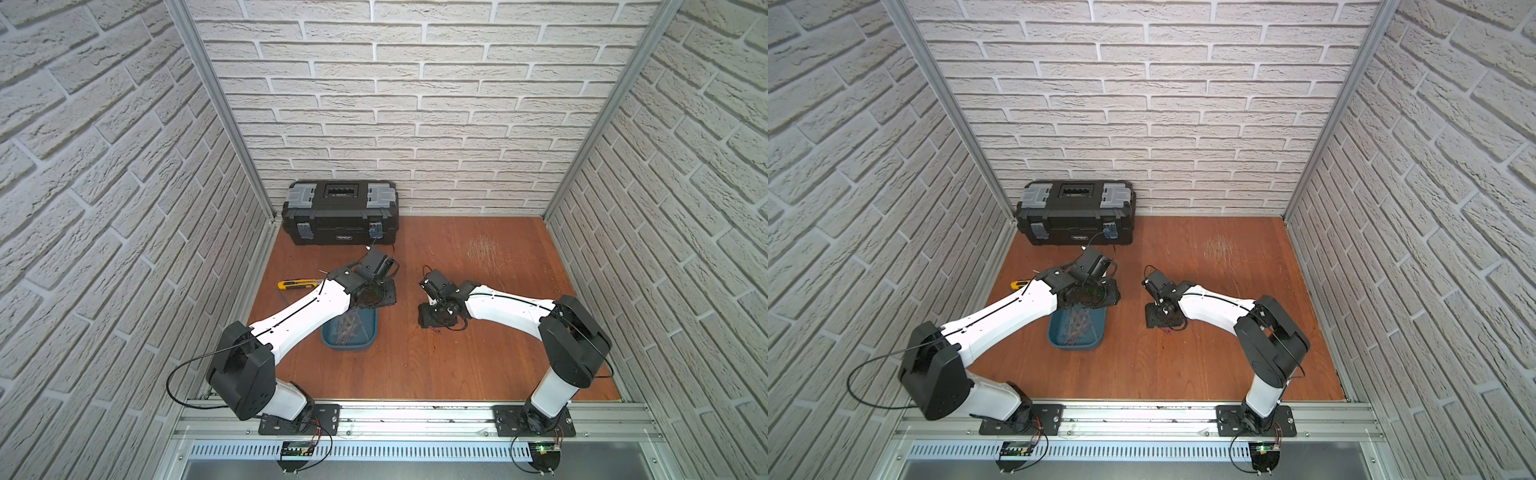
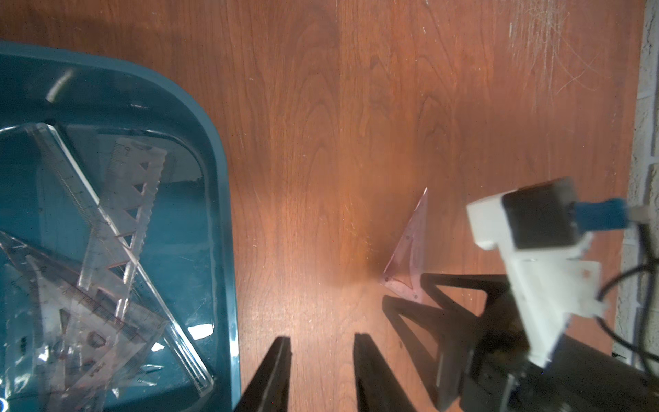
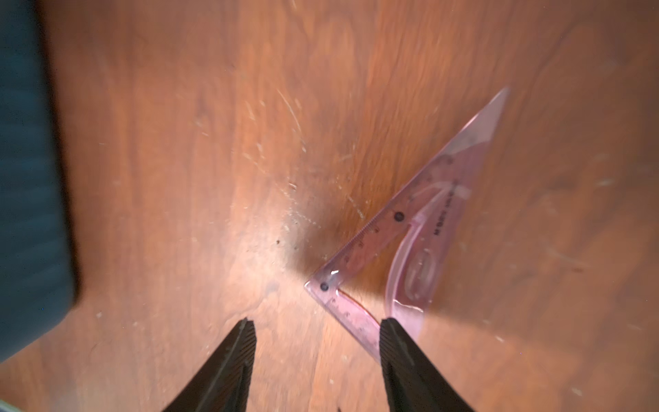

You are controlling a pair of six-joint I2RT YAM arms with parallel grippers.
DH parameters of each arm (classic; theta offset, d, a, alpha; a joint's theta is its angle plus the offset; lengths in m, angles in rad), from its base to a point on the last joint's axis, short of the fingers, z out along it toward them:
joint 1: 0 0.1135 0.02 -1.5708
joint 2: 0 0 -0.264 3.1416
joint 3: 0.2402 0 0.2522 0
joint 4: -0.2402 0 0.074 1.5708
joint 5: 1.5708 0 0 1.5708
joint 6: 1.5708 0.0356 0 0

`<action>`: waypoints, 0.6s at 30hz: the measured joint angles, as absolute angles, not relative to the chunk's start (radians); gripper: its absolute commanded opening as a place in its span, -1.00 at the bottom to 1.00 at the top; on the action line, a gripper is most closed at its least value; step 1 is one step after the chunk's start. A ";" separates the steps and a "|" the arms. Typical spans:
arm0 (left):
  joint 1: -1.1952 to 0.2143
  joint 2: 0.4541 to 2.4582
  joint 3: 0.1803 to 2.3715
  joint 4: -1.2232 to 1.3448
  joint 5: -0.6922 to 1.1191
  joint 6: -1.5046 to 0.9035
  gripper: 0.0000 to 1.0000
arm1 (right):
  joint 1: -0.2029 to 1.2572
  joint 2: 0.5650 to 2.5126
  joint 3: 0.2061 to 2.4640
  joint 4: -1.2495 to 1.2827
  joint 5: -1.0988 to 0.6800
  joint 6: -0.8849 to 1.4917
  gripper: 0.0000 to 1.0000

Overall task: Put the scattered rulers into the storage box
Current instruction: Pick up the ruler from the center of the board.

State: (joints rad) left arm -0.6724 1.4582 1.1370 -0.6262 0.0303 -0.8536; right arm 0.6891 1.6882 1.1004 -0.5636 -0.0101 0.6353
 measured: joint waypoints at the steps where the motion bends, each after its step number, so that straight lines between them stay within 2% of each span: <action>1: -0.672 1.460 1.137 -0.625 0.031 -0.854 -0.29 | 0.689 1.666 1.119 -0.583 0.005 0.625 0.19; 7: -0.672 1.503 1.138 -0.602 0.051 -0.853 -0.29 | 0.685 1.573 1.191 -0.654 0.098 0.570 0.07; 18: -0.682 1.619 1.168 -0.522 0.118 -0.855 -0.29 | 0.605 1.570 1.146 -0.724 0.168 0.527 -0.01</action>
State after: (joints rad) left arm -0.6823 1.6192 1.1683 -0.5220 0.1184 -0.8555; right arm 0.6052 1.5700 1.1461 -0.7238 0.1684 0.5274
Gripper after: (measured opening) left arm 0.355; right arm 0.498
